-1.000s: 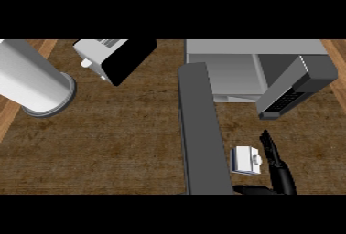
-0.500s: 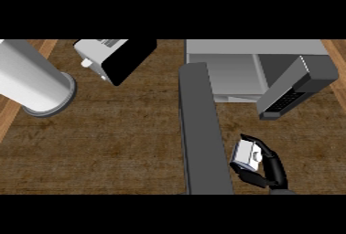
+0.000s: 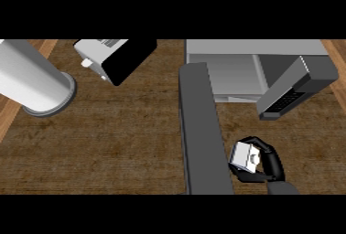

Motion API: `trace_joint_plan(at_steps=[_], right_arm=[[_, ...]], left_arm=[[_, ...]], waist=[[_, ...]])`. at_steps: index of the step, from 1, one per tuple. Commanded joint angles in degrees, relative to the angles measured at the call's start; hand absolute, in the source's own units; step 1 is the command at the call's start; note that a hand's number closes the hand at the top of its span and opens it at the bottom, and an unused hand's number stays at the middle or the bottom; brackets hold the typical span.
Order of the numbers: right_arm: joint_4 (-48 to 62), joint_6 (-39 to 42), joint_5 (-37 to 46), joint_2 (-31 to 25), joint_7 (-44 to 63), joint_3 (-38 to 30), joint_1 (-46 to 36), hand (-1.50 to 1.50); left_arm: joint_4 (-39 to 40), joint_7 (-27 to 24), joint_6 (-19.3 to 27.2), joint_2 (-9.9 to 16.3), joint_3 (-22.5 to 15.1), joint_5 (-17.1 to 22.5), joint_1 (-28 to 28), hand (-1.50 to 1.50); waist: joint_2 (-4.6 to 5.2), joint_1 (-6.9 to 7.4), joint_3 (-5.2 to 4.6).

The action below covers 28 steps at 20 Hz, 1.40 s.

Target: Pick up the milk, place it into the microwave and close the microwave

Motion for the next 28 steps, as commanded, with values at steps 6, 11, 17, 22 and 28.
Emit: trace_joint_plan(at_steps=[6,11,17,22,28], right_arm=[[15.1,3.8,-2.8,-5.7,-6.5,-6.7,-12.9,1.50],[8.5,9.1,-2.9,-3.5,-2.7,-3.6,-12.0,1.50],[-8.1,10.1,-3.3,-1.8,5.6,0.8,-6.2,1.50],[-17.4,5.1,-4.0,0.4,15.0,1.3,-7.2,1.50],[-22.7,-0.7,-2.4,1.9,25.2,2.0,-12.4,1.50]], left_arm=[[1.2,-1.3,-2.8,-0.9,0.2,-0.5,-0.1,-1.50],[0.2,2.1,1.2,-0.3,1.3,-0.4,-3.8,-1.50],[2.7,0.0,-2.0,-0.9,3.6,0.5,-1.2,-1.50],[1.2,3.3,-1.3,0.0,4.6,1.5,-2.9,-1.50],[0.1,3.2,-3.2,-0.9,4.1,3.1,0.6,-1.50]], waist=[[0.49,1.10,0.23],[0.14,-0.04,0.12],[-0.47,-1.25,-0.06],[-0.16,-0.79,0.03],[-0.09,-0.25,0.05]])
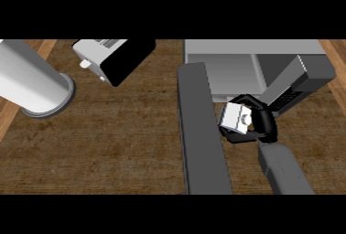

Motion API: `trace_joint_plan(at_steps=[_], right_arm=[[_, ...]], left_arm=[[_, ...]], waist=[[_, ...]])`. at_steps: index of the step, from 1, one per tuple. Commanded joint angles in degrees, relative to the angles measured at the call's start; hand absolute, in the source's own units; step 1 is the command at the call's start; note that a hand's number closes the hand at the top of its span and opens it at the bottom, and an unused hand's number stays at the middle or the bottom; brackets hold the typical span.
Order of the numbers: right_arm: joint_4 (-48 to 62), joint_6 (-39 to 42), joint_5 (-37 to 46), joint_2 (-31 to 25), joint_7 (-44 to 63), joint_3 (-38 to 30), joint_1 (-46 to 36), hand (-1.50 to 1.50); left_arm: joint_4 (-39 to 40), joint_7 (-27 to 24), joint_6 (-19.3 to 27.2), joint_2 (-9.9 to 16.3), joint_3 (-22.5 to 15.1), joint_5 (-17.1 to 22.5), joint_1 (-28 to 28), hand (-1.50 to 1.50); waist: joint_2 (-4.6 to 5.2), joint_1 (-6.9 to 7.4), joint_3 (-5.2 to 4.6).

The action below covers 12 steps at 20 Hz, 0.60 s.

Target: Pick up the milk, place it into the microwave and close the microwave

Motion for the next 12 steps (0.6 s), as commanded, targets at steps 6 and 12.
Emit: trace_joint_plan(at_steps=[6,12], right_arm=[[8.1,-11.7,7.1,1.0,6.8,0.4,-14.1,1.50],[20.9,-17.9,11.1,1.0,9.3,-1.0,-25.4,1.50]], left_arm=[[5.1,-1.3,-1.4,1.4,3.2,0.5,-2.3,-1.50],[4.5,-1.6,-2.7,0.3,2.4,-0.5,-2.2,-1.50]], waist=[[0.40,0.95,0.02],[0.72,2.20,0.05]])
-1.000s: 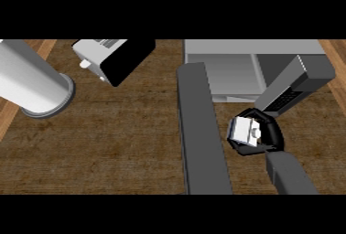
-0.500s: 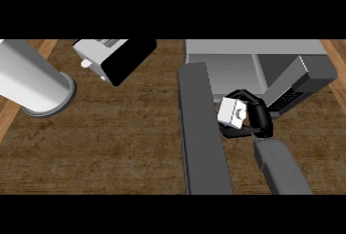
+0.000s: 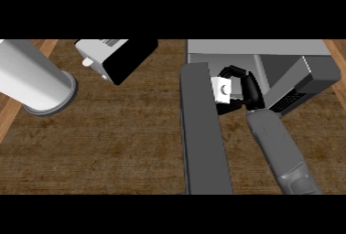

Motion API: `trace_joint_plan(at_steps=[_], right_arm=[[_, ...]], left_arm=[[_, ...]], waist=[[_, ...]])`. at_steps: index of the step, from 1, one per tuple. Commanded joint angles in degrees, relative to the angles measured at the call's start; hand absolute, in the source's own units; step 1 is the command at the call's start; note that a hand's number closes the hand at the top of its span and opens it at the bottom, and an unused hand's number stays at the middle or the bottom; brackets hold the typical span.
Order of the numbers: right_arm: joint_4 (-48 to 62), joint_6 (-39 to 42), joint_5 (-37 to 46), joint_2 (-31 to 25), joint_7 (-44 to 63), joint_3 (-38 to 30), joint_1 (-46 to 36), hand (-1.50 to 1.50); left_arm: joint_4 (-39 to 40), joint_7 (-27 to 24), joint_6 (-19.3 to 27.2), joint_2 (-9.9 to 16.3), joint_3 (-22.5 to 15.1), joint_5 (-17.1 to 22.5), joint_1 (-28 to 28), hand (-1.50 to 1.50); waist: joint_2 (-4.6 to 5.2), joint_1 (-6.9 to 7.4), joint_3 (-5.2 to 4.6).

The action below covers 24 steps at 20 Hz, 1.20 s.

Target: Pick up the milk, place it into the microwave and close the microwave

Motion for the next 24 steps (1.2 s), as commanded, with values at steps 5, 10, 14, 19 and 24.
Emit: trace_joint_plan(at_steps=[5,10,14,19,24], right_arm=[[15.9,-12.2,3.8,1.0,1.9,-3.6,-13.0,1.50],[22.2,-13.8,3.2,-2.0,-0.8,-6.4,-16.6,1.50],[23.9,-18.7,3.9,-5.3,-0.7,-7.5,-18.3,1.50],[25.6,-27.0,7.3,-5.7,-2.6,-5.7,-20.0,1.50],[28.8,-29.3,9.7,-7.9,-2.3,-4.4,-20.8,1.50]], left_arm=[[1.6,-2.3,-3.4,-0.1,0.1,-0.7,-0.1,-1.50],[1.5,0.5,-1.8,1.9,0.7,2.7,-2.1,-1.50],[4.5,-3.3,-4.3,-0.7,-1.5,-1.7,-2.6,-1.50],[4.7,-1.2,-3.1,1.2,-1.7,-1.3,-4.8,-1.50],[6.2,-0.7,-2.0,1.3,-2.9,-3.5,-7.3,-1.50]], waist=[[1.03,3.06,0.11],[1.40,3.62,0.19],[2.13,4.55,0.16],[2.88,5.72,0.22],[3.25,5.54,0.21]])
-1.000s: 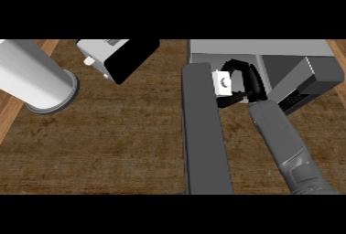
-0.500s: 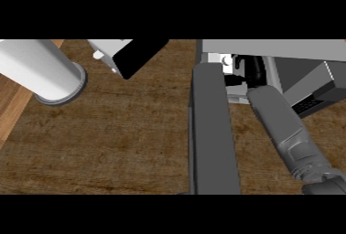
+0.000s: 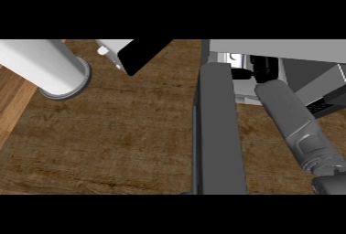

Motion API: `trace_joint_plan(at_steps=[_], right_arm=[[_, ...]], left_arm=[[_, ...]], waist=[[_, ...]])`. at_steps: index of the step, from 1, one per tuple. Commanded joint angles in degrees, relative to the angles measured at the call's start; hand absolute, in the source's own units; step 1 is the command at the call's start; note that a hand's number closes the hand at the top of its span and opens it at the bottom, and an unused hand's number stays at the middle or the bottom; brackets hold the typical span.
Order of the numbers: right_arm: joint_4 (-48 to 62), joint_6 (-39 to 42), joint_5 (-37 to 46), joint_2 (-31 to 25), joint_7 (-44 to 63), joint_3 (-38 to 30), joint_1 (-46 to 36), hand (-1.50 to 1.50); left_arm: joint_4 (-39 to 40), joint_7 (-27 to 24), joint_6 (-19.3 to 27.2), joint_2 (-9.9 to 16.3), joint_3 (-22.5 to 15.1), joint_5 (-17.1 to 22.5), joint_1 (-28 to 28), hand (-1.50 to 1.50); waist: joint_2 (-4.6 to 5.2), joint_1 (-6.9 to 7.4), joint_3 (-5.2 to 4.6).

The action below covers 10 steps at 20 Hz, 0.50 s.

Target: Pick up the milk, place it into the microwave and close the microwave

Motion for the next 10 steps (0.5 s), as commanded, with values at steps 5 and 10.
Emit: trace_joint_plan(at_steps=[5,10], right_arm=[[5.6,-8.4,2.8,-5.3,5.2,0.8,-0.7,-1.50],[8.5,-15.2,5.1,-4.7,10.3,2.7,0.1,-1.50]], left_arm=[[2.9,-0.1,-0.9,1.3,-0.4,-0.9,-1.7,-1.50],[3.1,-0.9,0.4,1.4,-0.2,-4.1,-3.6,-1.50]], waist=[[1.11,1.56,-0.07],[1.13,1.77,0.08]])
